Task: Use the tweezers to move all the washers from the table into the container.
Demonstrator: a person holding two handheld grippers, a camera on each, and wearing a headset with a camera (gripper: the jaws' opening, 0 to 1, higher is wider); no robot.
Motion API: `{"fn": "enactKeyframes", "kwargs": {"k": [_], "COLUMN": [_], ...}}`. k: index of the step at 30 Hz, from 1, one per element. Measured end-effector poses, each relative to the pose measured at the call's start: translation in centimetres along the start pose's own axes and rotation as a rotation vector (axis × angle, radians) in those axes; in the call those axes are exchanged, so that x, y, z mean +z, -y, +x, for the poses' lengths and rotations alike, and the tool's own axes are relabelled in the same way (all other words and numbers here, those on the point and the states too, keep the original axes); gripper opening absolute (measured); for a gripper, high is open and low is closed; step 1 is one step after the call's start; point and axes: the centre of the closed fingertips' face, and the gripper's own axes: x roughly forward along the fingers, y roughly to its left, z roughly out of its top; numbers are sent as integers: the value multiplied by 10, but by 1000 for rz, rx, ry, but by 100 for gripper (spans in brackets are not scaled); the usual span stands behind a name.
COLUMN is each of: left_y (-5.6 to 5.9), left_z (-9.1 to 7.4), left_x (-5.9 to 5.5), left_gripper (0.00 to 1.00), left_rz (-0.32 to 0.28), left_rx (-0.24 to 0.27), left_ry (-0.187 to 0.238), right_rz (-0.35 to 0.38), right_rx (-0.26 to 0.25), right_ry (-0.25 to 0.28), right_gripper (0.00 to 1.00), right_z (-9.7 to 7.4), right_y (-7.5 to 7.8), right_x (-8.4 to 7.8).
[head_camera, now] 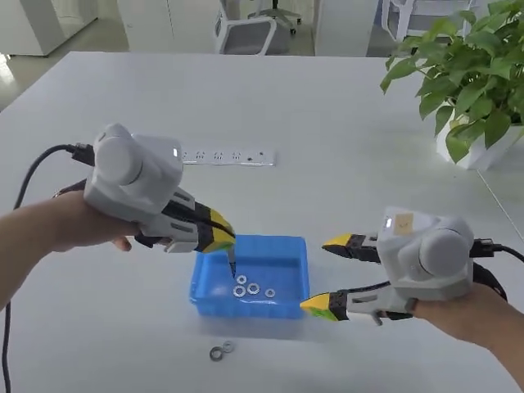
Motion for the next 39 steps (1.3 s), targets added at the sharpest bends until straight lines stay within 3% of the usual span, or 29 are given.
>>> {"fn": "enactKeyframes", "kwargs": {"k": [23,39], "left_y": [36,62], "left_z": [-18,-15], "left_x": [7,-7], "left_gripper": [6,6], "left_rz": [24,41], "left_rx": [-11,-46], "left_ry": [8,15], "right_rz": [-7,-6], "right_rx": [-1,-12], "right_ry": [-1,2], "right_gripper": [59,64], "right_z": [-10,-12], "right_y": [-21,-30], "right_x": [-1,-3]}}
